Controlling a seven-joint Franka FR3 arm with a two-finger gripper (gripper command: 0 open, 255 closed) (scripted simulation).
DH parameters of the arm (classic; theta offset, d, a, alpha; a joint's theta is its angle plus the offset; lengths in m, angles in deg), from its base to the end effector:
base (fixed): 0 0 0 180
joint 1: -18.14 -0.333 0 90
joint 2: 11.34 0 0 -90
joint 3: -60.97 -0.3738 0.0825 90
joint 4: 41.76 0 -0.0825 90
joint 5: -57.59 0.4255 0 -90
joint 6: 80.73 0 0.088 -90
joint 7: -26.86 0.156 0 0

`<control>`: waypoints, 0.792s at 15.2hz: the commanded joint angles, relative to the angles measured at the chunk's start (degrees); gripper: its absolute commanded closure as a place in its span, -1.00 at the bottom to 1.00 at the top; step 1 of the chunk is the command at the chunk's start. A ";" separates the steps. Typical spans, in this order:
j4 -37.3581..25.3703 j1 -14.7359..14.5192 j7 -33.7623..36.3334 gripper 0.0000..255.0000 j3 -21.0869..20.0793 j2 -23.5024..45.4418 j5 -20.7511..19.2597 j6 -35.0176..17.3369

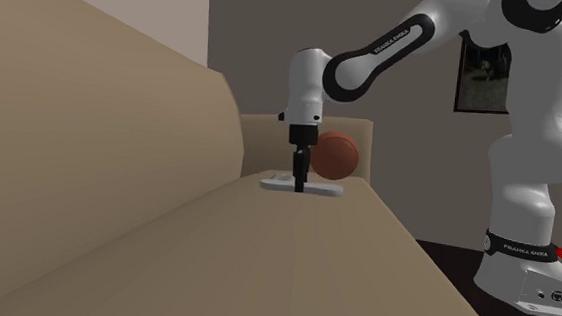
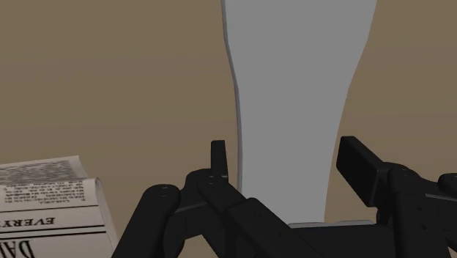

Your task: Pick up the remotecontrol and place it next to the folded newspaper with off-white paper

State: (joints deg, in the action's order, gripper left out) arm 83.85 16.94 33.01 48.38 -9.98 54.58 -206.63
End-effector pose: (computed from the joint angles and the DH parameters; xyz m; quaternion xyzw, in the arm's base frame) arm 0.5507 0.1310 0.3575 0.9964 0.0822 -0.0057 0.0198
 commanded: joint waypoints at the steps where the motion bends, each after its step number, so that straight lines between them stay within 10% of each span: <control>1: 0.04 0.00 0.05 1.00 0.01 0.28 -0.09 -0.37; 6: 0.04 0.00 0.06 1.00 0.01 0.28 -0.09 -0.37; 7: 0.04 0.00 0.05 -1.00 0.01 0.28 -0.09 -0.37; 12: 0.06 0.01 0.05 -1.00 0.01 0.27 -0.09 -0.37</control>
State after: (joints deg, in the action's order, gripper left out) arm 83.91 16.95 33.06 48.39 -9.71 54.49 -207.00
